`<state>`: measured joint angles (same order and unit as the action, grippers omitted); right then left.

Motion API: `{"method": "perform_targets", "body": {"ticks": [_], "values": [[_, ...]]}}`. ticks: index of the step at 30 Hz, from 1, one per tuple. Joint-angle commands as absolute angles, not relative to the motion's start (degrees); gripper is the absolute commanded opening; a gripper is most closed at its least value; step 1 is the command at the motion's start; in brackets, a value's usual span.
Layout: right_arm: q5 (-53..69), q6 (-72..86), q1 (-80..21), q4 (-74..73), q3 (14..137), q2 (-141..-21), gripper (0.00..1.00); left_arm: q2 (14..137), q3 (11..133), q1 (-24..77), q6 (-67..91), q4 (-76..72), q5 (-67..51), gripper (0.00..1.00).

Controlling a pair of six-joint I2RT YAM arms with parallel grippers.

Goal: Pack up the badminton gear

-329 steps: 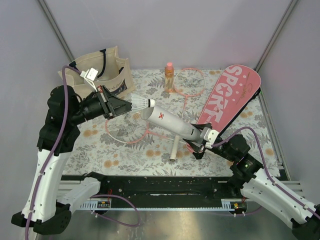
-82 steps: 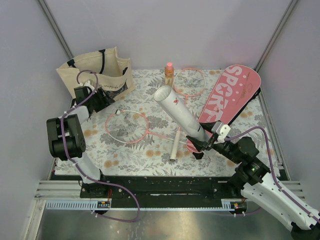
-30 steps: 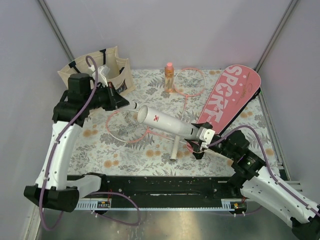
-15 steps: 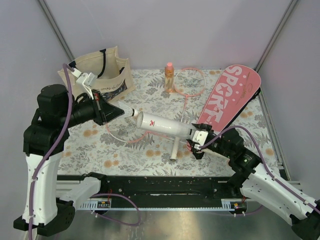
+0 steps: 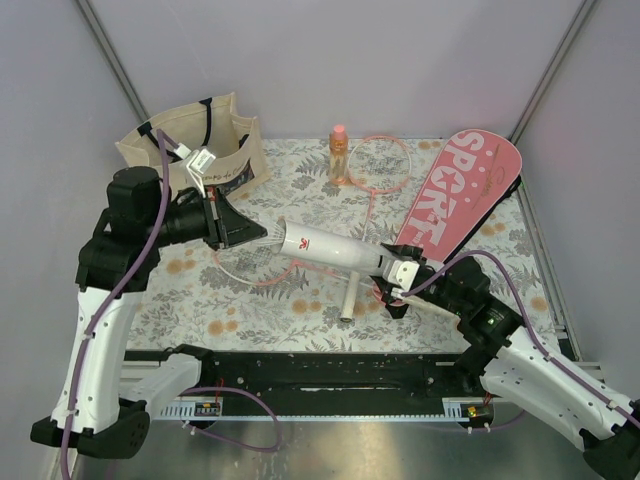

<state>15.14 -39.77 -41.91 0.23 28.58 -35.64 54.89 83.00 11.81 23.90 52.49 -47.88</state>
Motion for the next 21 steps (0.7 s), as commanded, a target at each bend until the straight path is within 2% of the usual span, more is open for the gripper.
{"method": "perform_targets", "body": {"ticks": [1, 7, 21], "values": [[17.2, -38.4, -42.0, 7.1, 31.0, -35.7, 0.42, 54.7, 80.5, 12.7, 28.5, 43.1, -52.1, 0.00], [19.1, -38.0, -42.0, 9.3, 30.9, -36.8, 0.41, 54.8, 75.5, 15.6, 33.2, 35.6, -53.1, 0.00], [20.9, -34.7, -42.0, 14.4, 30.9, -40.1, 0.41, 54.1, 70.2, 20.0, 33.3, 33.8, -50.8, 0.00]]}}
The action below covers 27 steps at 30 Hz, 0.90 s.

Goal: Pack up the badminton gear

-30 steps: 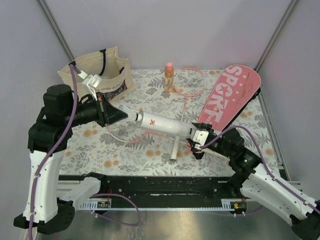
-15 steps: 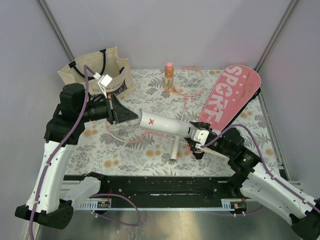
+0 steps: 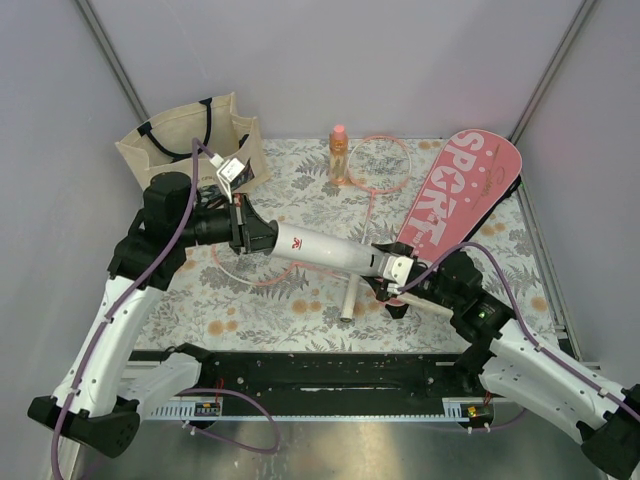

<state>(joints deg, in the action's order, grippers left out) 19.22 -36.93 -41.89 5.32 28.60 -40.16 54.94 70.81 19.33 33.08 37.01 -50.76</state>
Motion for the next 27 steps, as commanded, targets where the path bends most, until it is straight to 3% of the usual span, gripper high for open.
{"method": "perform_targets", "body": {"ticks": [1, 2, 7, 12, 17, 27], "values": [[20.9, -34.5, -42.0, 14.6, 30.8, -40.2, 0.41, 54.1, 70.4, 20.0, 33.2, 33.8, -50.6, 0.00], [20.9, -34.5, -42.0, 14.7, 30.7, -40.3, 0.41, 54.0, 70.7, 20.0, 33.0, 33.8, -50.4, 0.01], [20.0, -34.8, -42.0, 13.5, 30.2, -39.4, 0.41, 53.5, 74.6, 19.9, 30.2, 37.5, -46.9, 0.36], [19.2, -35.2, -42.0, 12.3, 29.7, -38.2, 0.41, 52.9, 80.3, 20.0, 26.9, 42.1, -41.6, 0.54], [18.8, -34.6, -42.0, 11.9, 29.4, -37.7, 0.41, 52.5, 86.3, 20.0, 24.4, 46.3, -36.0, 0.59], [11.9, -25.2, -42.0, 12.9, 29.1, -35.6, 0.36, 53.3, 91.0, 20.0, 23.2, 48.3, -22.3, 0.59]]}}
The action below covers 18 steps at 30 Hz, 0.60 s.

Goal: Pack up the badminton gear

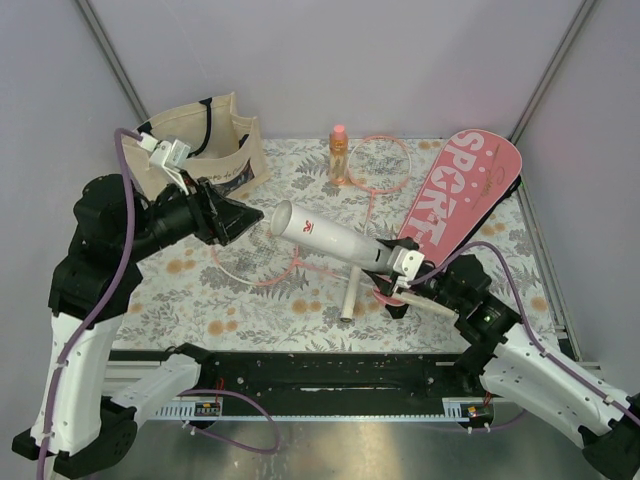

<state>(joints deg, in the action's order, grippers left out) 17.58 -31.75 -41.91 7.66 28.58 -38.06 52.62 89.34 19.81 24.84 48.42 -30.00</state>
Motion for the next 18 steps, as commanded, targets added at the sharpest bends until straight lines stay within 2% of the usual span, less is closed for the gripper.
{"method": "perform_targets", "body": {"ticks": [1, 10, 14, 18], "values": [[10.0, -23.3, -41.9, 13.6, 28.8, -34.9, 0.36, 53.4, 90.3, 20.0, 22.9, 48.2, -20.6, 0.59], [-1.5, -9.9, -42.0, 13.3, 29.1, -27.5, 0.38, 59.6, 78.6, 20.0, 23.9, 41.7, -12.6, 0.57], [-4.0, -8.8, -42.0, 12.7, 29.2, -23.9, 0.38, 66.9, 75.2, 22.5, 21.7, 37.4, -9.7, 0.55], [-4.9, -10.3, -42.0, 11.2, 29.6, -20.5, 0.38, 78.9, 78.3, 25.4, 20.6, 38.1, -7.1, 0.54]]}}
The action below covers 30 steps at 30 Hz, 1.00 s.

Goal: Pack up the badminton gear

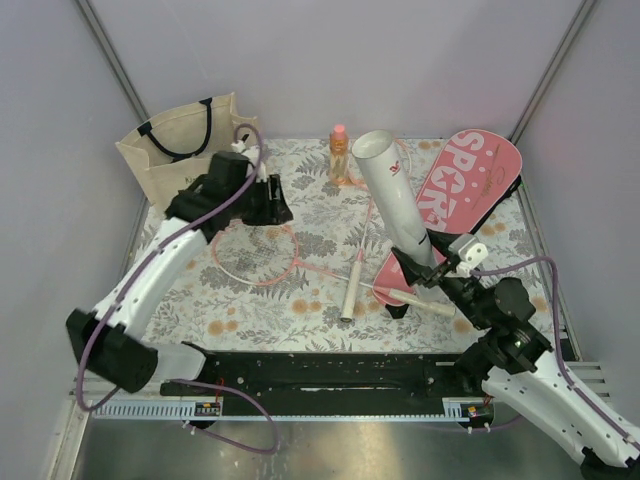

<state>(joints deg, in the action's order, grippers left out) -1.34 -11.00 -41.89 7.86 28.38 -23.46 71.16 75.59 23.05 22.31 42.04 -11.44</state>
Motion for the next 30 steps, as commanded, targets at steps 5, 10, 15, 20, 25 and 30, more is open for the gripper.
{"method": "perform_targets", "body": {"ticks": [5, 10, 15, 20, 25, 30], "values": [[-7.2, -13.8, -41.9, 7.2, 31.6, -17.3, 0.38, 93.6, 86.4, 28.3, 24.8, 37.9, -3.5, 0.48], [-7.9, -15.4, -42.0, 5.4, 32.5, -14.7, 0.38, 105.6, 94.7, 31.1, 28.1, 38.3, -1.2, 0.45], [-7.1, -15.4, -42.0, 4.1, 32.8, -13.7, 0.38, 114.2, 100.4, 33.5, 30.7, 38.2, -0.2, 0.42], [-6.5, -15.4, -42.0, 3.9, 32.9, -13.4, 0.38, 119.9, 101.7, 34.7, 33.0, 37.2, 3.0, 0.38], [-6.6, -15.8, -42.0, 3.7, 32.4, -12.6, 0.38, 123.4, 101.7, 35.0, 33.7, 36.1, 3.3, 0.37], [-6.9, -16.3, -41.9, 3.4, 32.3, -11.8, 0.38, 125.7, 102.1, 35.0, 33.6, 36.3, 4.0, 0.36]]}}
